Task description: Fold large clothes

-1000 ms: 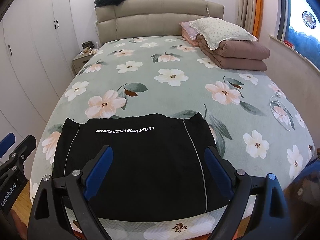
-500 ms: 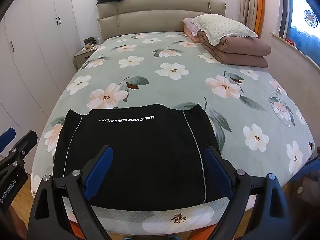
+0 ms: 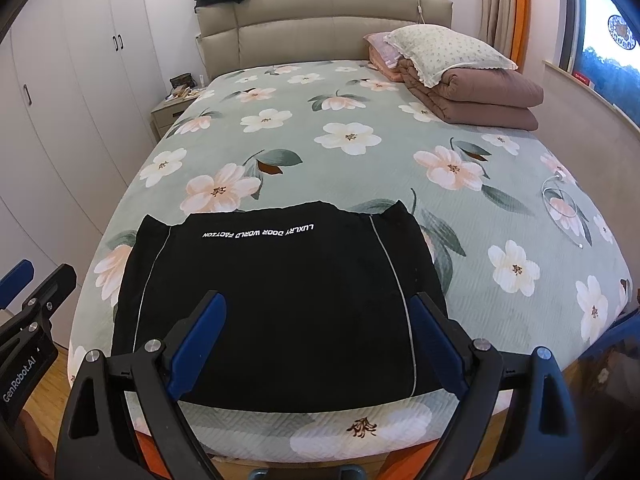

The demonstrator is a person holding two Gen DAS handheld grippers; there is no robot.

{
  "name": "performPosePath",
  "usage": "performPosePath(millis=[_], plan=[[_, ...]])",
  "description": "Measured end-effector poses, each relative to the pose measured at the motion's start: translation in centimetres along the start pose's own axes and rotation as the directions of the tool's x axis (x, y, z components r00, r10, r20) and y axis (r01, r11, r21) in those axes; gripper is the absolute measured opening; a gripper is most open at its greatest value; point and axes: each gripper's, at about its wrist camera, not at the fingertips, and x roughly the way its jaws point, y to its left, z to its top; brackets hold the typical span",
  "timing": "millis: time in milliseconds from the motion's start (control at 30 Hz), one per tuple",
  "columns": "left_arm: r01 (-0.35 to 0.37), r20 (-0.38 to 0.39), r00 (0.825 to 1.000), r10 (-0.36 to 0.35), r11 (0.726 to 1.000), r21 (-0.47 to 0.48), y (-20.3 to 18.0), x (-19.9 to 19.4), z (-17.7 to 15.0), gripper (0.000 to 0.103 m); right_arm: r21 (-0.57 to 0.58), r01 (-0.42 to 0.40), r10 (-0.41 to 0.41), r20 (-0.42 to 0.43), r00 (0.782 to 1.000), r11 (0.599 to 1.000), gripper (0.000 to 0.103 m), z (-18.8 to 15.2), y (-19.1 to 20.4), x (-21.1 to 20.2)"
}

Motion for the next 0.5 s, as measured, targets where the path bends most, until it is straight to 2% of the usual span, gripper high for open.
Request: performPosePath(millis=[400,500], plan=[[-0.005,-0.004,1.000,0.005,1.000,0.002,0.26,0.25,-0.11,0.071,0.009,-0.011,0.011,-0.008,1.000,1.000,0.094,-0.08,-0.13,-0.05],[-0.005,-0.010,1.000,0.005,1.000,0.000,0.40,0.42,-0.23,0.071,0.031,-0.050,0.051,-0.027,0.998,0.998,0.094,-0.08,-0.28,0.02]])
